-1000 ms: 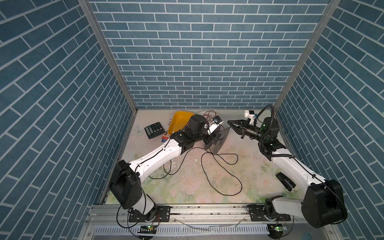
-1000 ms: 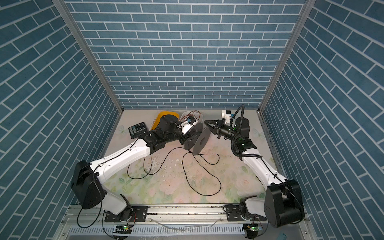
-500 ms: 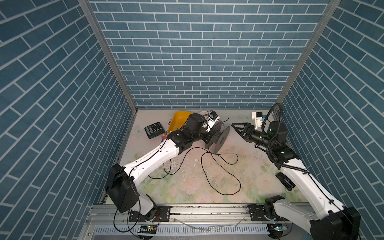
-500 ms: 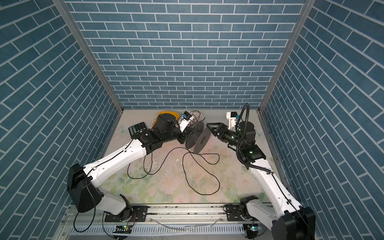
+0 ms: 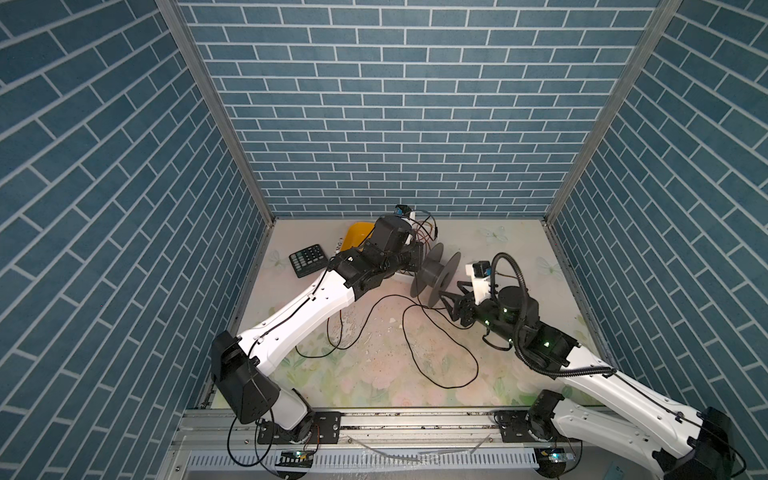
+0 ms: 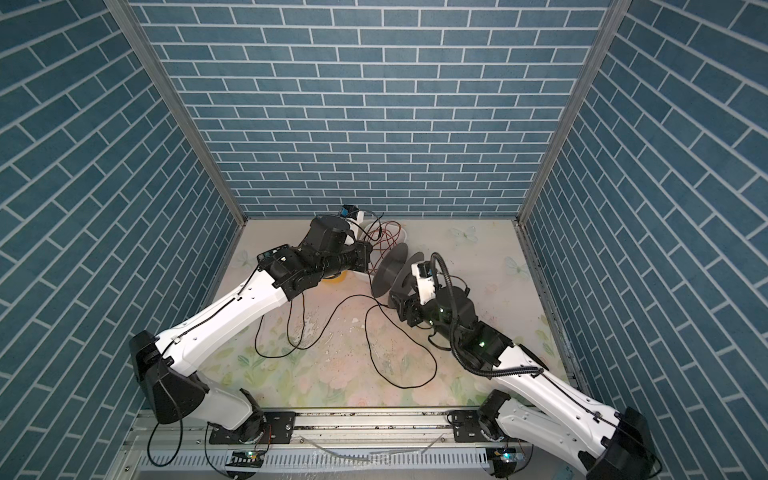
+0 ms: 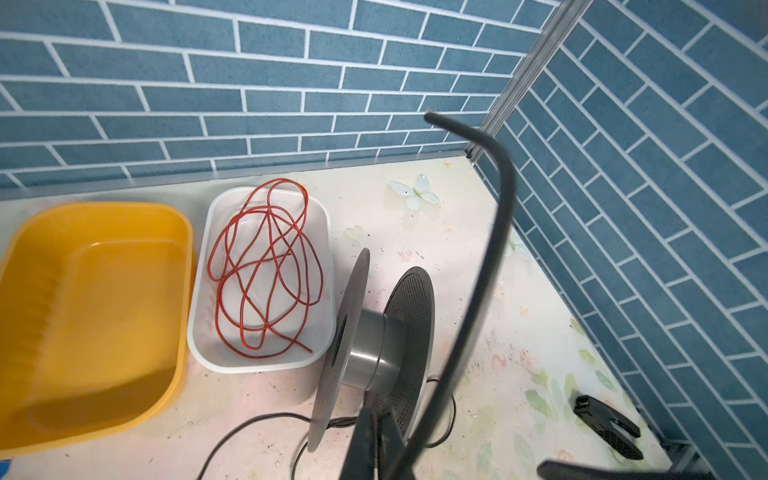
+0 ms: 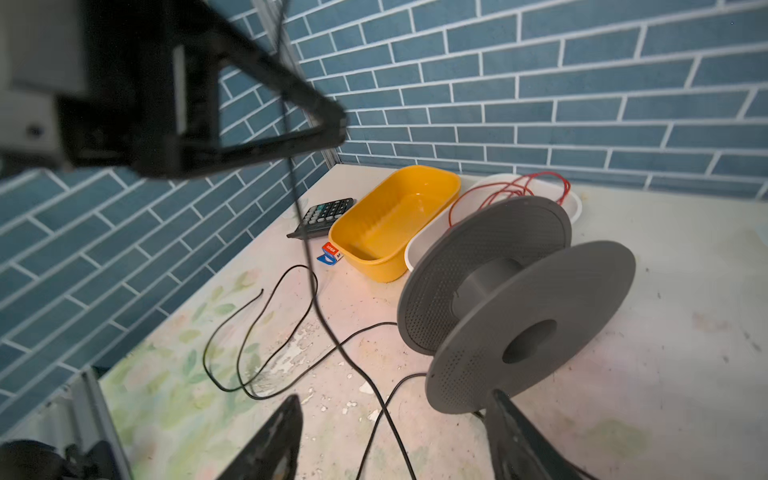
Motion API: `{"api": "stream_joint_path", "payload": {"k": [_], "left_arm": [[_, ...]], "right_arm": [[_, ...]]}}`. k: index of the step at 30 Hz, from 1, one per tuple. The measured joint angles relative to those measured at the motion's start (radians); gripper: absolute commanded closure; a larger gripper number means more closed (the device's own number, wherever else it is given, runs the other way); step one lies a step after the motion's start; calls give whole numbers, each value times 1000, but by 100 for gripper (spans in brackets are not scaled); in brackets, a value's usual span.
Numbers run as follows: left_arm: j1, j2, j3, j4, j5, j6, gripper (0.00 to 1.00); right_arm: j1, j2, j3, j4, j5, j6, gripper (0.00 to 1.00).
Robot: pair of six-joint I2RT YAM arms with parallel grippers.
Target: Wrap the cables
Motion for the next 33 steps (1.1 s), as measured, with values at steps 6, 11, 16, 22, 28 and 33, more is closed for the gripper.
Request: {"api": "stream_joint_path", "payload": {"k": [6,11,16,22,28,33], "left_arm": [[0,10,0,1,7,-95,100],[0,11,-6,20,15,-143,100],[1,9,-54,53,15,-175,100],[11,6,-78,68,15,-203,100],[21,-3,-101,100,24,-228,100],[26,-13,-118,119,31,-234,87]], "right_arm": [[198,145,-12,258,249,-230,36],[270,371,8,451,434,-377,46],[275,543,73,591,602,-457,56],[277,626,126,706,726,-530,77],[277,632,127,748,789,-558,100],[267,618,124,744,792,-558,100]]}}
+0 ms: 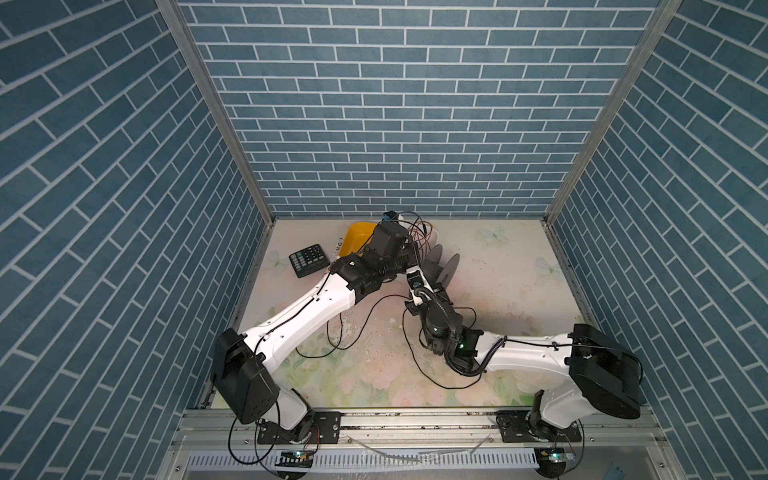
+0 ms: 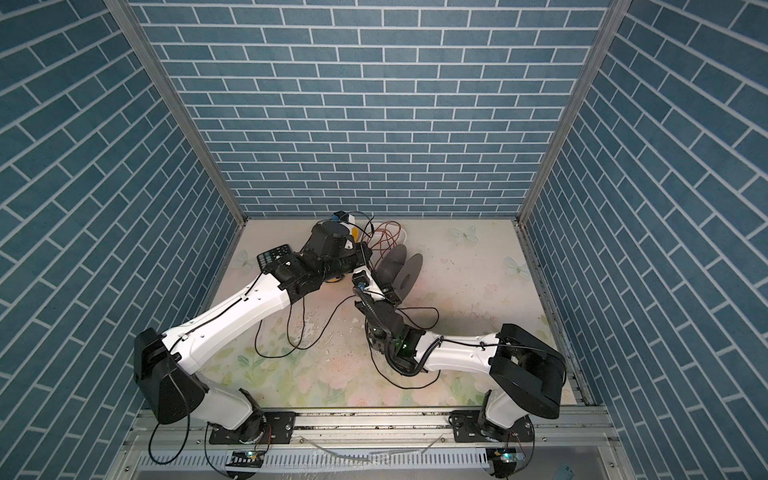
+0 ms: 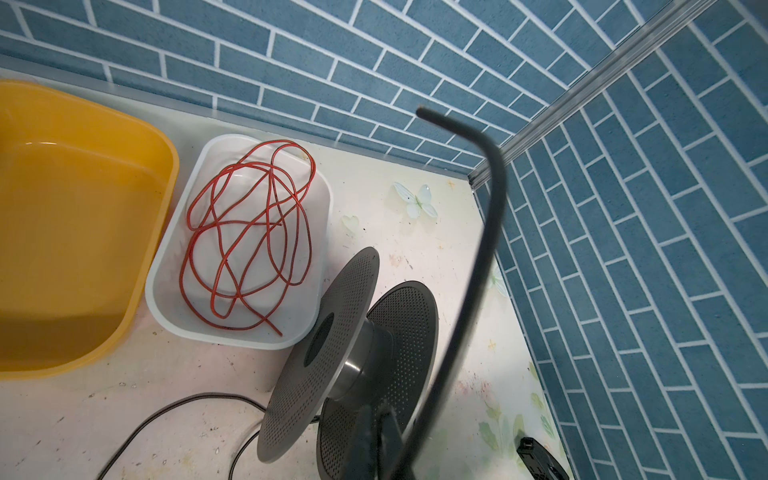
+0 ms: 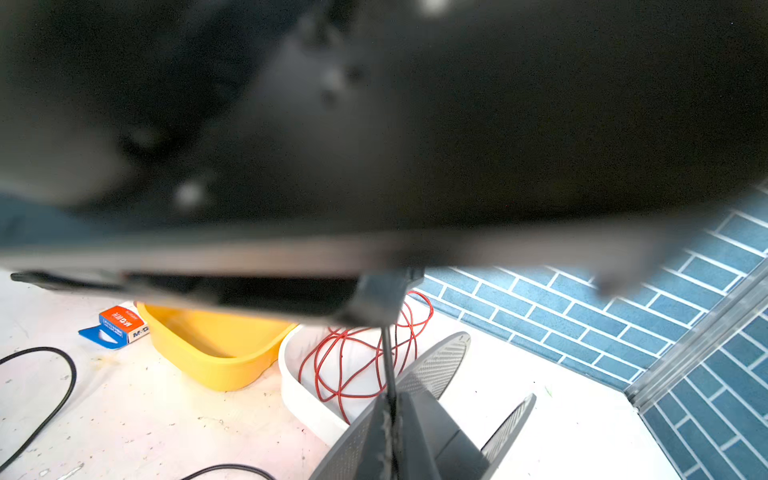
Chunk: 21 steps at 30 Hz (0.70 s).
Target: Wrap the cables
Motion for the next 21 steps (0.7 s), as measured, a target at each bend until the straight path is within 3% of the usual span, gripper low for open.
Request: {"api": "stream_joint_path", "payload": {"k": [1,3,5,10,15,21], "left_arm": [[1,-7,-8,10,3,0,76],[4,-22,-29,28,7,-3,66],[8,-42,-51,45,12,-3,41],[13,-88,-60,50,11,41,21],[23,-124,-39,3,-19,122,15],[40,-152,-59,7,-26,230,8]], "right_arm": [[-5,-11,-3,-9,-5,0,100],[-17,-50,-10,-48,-26,9,100],[-41,-120,-19,-124,-82,39,100],[-178,-307,-19,-371,-325,166,100],[-329,-403,55,-680,-621,275,100],[-420,-413,201,-982,-899,340,100]]}}
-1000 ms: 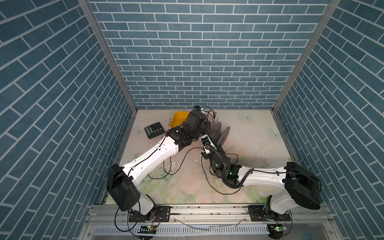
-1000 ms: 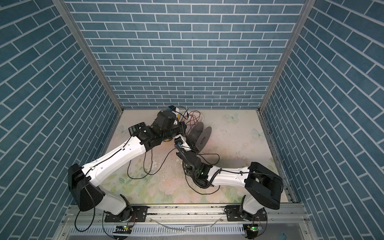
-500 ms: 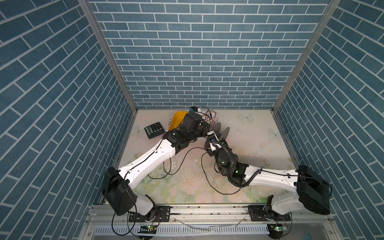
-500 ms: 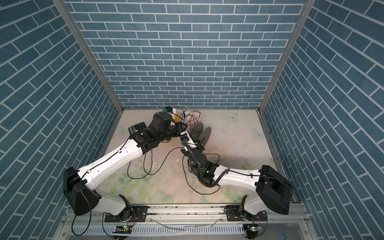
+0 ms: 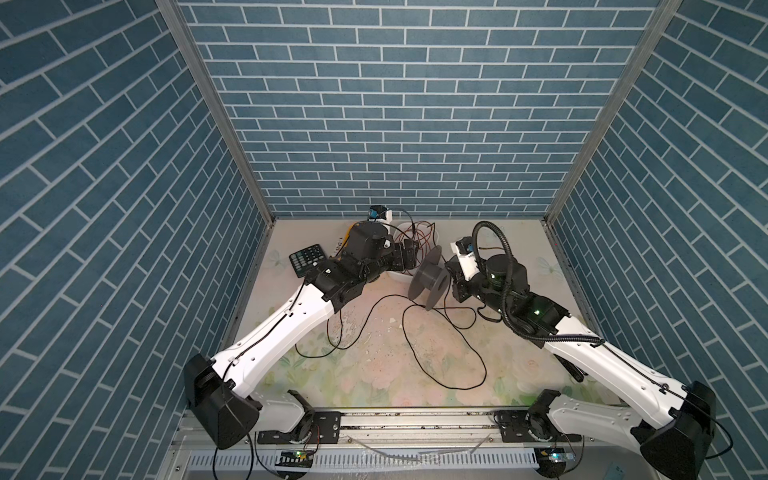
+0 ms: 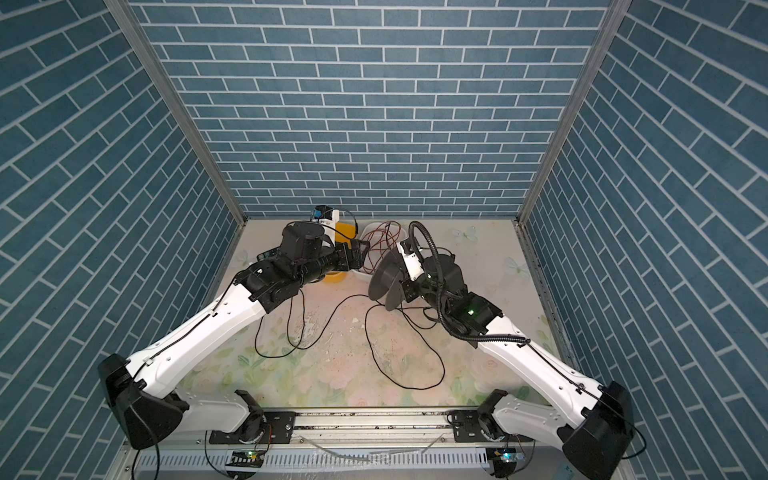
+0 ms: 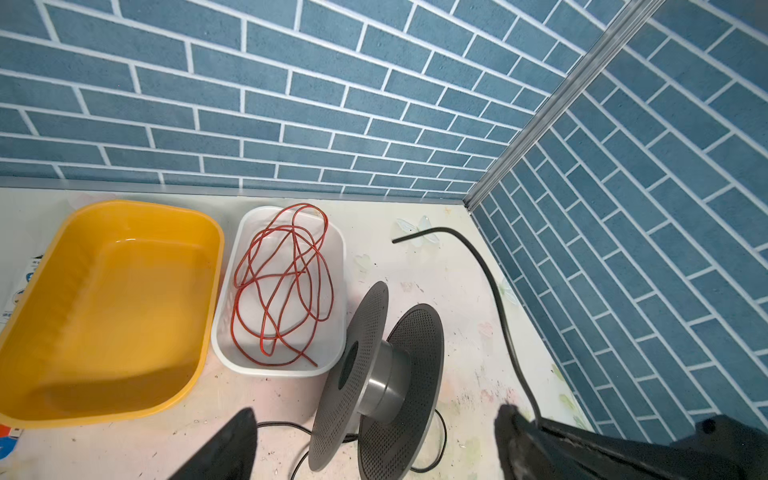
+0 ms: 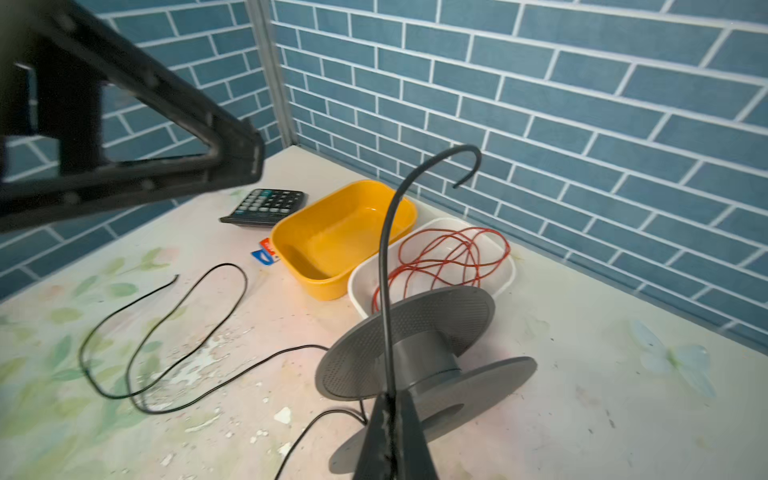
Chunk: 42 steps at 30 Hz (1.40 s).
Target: Wrap the cables
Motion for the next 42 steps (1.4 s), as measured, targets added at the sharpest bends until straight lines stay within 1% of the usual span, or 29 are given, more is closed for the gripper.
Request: {"api": "stream_joint_path", "payload": {"k": [4,7,13,20,24,30,38,42], "left_arm": [[6,-4,-29,20,14,109,8],[19,-4,-58,38,39,183,9],[51,-4,-127,93,101,316,10],[55,0,-201,156,173,419,10],[56,18,-238,202,206,458,10],[56,67,-254,252,241,495,11],[56,156,-254,294,282,520,11],[56,198,-240,312,299,545,11]], "right_arm": [[-50,-6,21,-127,-169,39,100],[-96,-8,24,-191,-290,82,100],[-165,-14,29,-245,-509,162,100],[-215,-34,35,-266,-679,223,100],[-238,-15,55,-312,-726,231,100],[-281,45,56,-337,-743,240,100],[-303,178,58,-311,-797,247,100],[-307,246,92,-320,-835,246,100]]}}
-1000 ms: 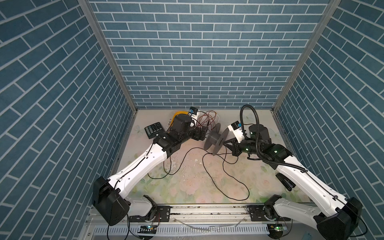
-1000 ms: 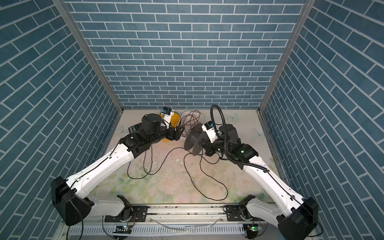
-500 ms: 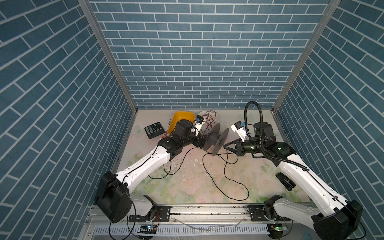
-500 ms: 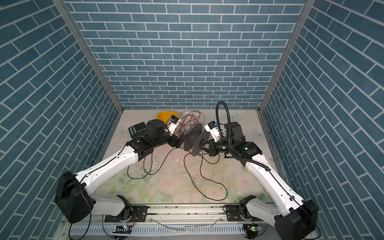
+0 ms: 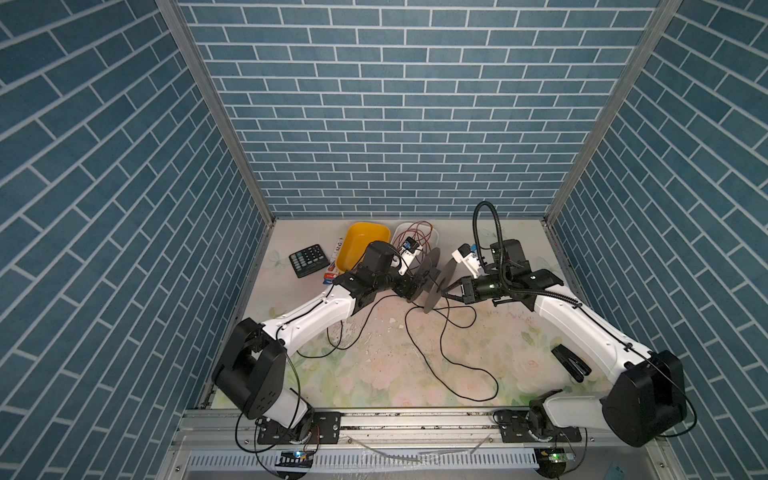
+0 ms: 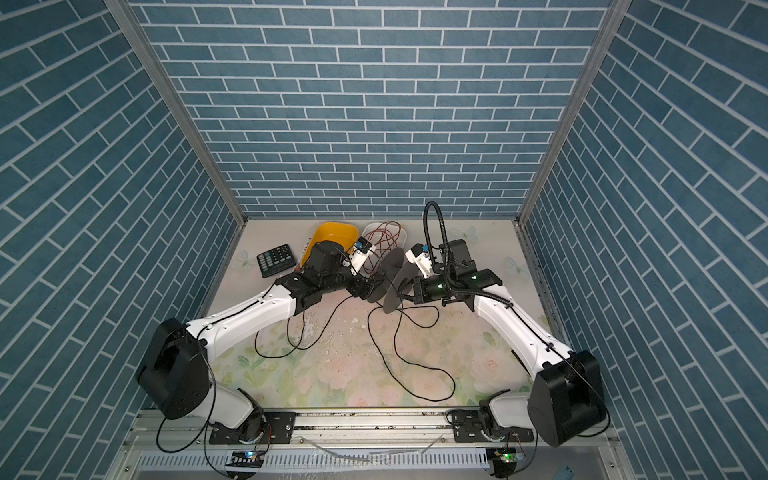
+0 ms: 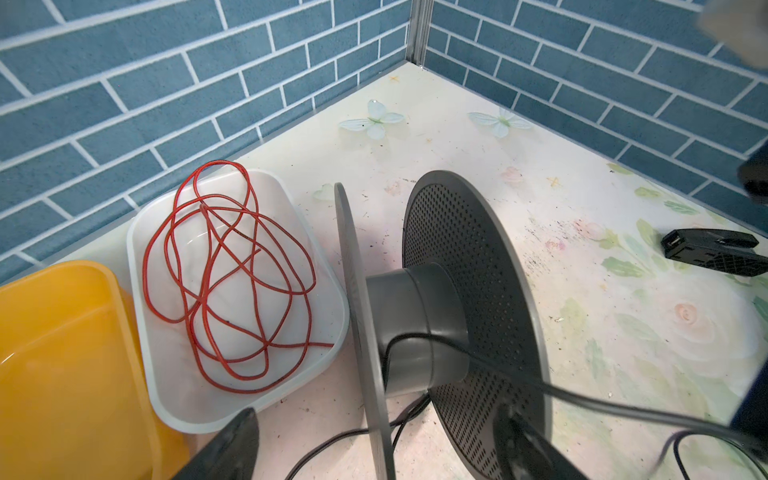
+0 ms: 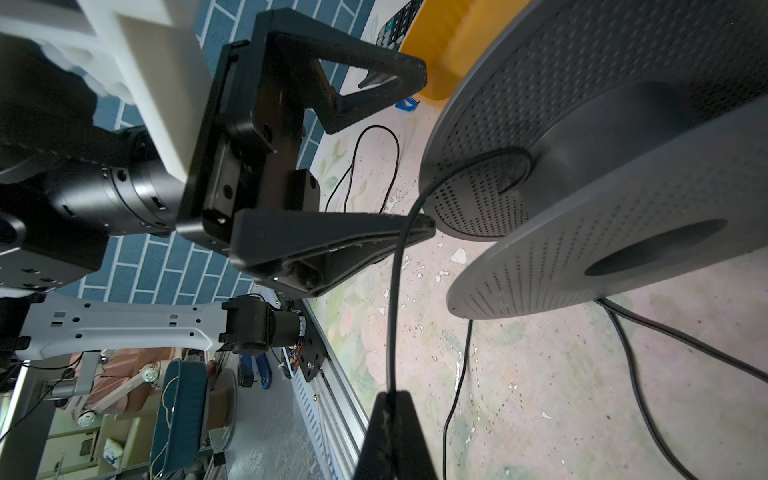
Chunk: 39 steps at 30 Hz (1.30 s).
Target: Wrap the cables
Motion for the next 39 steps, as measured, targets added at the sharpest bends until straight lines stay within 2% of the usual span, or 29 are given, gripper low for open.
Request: {"api": "stream_joint_path", "payload": {"k": [6,13,17,23,35,39], "left_arm": [[0,80,50,24,21,24,14],[1,135,62,71,30,31,26],[3,159,102,72,34,34,29],[13,178,138,77,41,35,40],[26,273,228,79,61,40,58],[26,302,249,76,64,39,71]], "right_arm": [[-15,59,43,0,-29,0,100],[-47,144,108,-9,-50,0,100],[-53,178,126,-17,-53,0,100],[-55,217,175,-37,-51,-3,100],[-61,239,201,-68,-35,-8,100],[-71,243,202,-71,-26,-7,100]]}}
